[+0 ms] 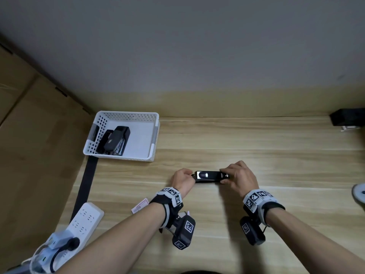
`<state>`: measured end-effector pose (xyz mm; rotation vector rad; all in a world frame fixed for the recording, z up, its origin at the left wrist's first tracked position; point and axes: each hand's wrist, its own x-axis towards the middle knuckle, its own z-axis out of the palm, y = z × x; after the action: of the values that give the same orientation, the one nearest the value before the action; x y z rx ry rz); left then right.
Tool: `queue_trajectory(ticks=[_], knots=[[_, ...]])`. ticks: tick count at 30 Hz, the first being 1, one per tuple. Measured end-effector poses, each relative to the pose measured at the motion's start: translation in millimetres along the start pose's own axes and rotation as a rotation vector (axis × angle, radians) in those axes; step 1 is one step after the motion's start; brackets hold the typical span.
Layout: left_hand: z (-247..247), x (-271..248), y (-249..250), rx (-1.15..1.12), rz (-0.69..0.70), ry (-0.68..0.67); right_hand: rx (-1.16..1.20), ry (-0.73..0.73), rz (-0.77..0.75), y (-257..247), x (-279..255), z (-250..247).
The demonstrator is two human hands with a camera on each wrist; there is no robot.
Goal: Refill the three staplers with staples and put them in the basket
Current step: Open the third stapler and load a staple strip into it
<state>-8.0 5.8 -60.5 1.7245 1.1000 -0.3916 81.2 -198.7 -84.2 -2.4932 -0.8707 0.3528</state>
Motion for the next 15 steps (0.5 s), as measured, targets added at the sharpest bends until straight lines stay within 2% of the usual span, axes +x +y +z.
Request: queue_trajectory(ticks=[5, 8, 12, 15], knots=[[4.1, -8.5, 7.4, -0.072, -0.024, 0.018, 0.062, 0.027, 0.070, -3.1, -3.3, 2.8], [6.9, -14.1, 11.4, -0.049, 0.011, 0.007, 0.063, 0.031, 0.068, 1.4, -3.9, 7.2], [7.0, -22.8, 12.1, -0.019, 0.071, -0.092, 0.068, 0.017, 0.048, 0.5, -5.3, 4.1], [2.1, -21.5, 7.5, 0.021, 0.059, -0.162, 0.025, -0.089, 0.026, -1.2, -3.2, -4.7]])
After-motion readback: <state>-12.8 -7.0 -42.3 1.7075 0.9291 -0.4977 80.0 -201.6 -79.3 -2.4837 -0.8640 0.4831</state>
